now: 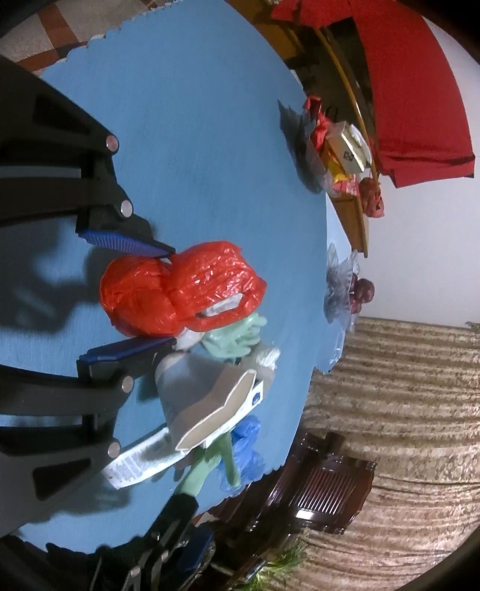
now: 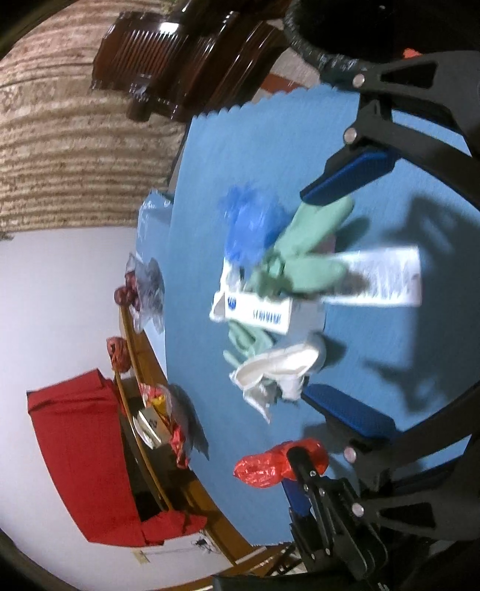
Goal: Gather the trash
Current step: 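Grasp the red plastic bag with the left gripper while the right grasps the paper cup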
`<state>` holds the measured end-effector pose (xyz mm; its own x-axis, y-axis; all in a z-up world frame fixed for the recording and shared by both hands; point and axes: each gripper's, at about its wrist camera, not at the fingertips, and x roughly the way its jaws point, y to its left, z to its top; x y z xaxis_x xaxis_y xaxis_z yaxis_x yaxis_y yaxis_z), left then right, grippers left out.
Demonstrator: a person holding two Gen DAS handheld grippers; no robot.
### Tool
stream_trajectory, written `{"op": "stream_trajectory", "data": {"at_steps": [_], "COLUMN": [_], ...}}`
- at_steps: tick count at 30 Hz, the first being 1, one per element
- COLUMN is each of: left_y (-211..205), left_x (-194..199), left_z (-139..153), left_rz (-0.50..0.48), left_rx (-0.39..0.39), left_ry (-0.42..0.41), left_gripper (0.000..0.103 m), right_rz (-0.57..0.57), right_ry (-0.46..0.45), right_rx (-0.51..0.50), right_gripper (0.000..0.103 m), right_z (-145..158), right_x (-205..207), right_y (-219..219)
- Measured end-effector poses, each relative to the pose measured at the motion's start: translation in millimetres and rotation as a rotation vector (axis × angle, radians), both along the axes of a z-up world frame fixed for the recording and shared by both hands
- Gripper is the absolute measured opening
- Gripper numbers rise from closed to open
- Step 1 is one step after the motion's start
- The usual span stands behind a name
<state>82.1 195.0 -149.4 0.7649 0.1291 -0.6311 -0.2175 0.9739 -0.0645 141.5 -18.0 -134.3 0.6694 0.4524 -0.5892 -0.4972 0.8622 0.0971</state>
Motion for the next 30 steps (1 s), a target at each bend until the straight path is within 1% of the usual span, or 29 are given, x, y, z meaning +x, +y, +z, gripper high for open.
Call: {"op": "stream_trajectory", "data": {"at_steps": [1,5,7,11,13,14,16,17,19,20,22,25,30], "left_y": [1.4,8.8,12.1,17.8,20.6,22.0,22.7,22.8,23.6,23.5,23.7,19.1,5.6], "left_x": [-0.8,-2.5,-3.2,-4.2,-5.5,-6.1,-6.0,-6.0,-6.4,-6.9,-7.3,-9.1,-13.0], "left_z": [1.0,3.1,3.0,2.2,2.1,2.3,2.6,2.6,3.8,4.8,7.0,9.7,19.4], "left_rz": [0.003,0.014,0.017,0.025,0.032,0.034,0.035,0.035,0.034,0.035,0.034,0.030,0.007], "left_rx": [-0.001,-0.004,-0.003,-0.003,-0.008,-0.010,-0.010,-0.010,-0.011,-0.010,-0.009,-0.003,0.007], "left_ry": [-0.002,-0.008,-0.009,-0.007,-0.006,-0.006,-0.008,-0.008,-0.010,-0.012,-0.015,-0.017,-0.030], "left_gripper": [0.042,0.042,0.042,0.042,0.042,0.042,0.042,0.042,0.042,0.042,0.042,0.042,0.042], "right_rz": [0.013,0.048,0.070,0.101,0.114,0.118,0.127,0.130,0.138,0.143,0.152,0.167,0.161], "right_ry": [0.002,0.021,0.034,0.050,0.064,0.070,0.078,0.081,0.093,0.098,0.095,0.087,0.071], "right_rx": [0.000,-0.002,-0.005,-0.022,-0.028,-0.030,-0.035,-0.041,-0.044,-0.042,-0.037,-0.032,-0.012], "right_gripper": [0.085,0.078,0.069,0.059,0.051,0.048,0.039,0.037,0.022,0.020,0.013,0.010,0.009], "right_z": [-0.8,-5.2,-8.6,-15.3,-19.5,-21.1,-23.2,-24.4,-25.3,-25.5,-23.8,-18.0,-1.6], "right_x": [0.4,3.9,5.8,7.0,9.8,10.8,13.3,14.3,15.1,15.0,14.4,10.7,0.9], "right_y": [6.3,25.7,33.7,49.5,54.7,57.4,60.8,62.7,64.4,64.0,62.3,58.8,47.6]}}
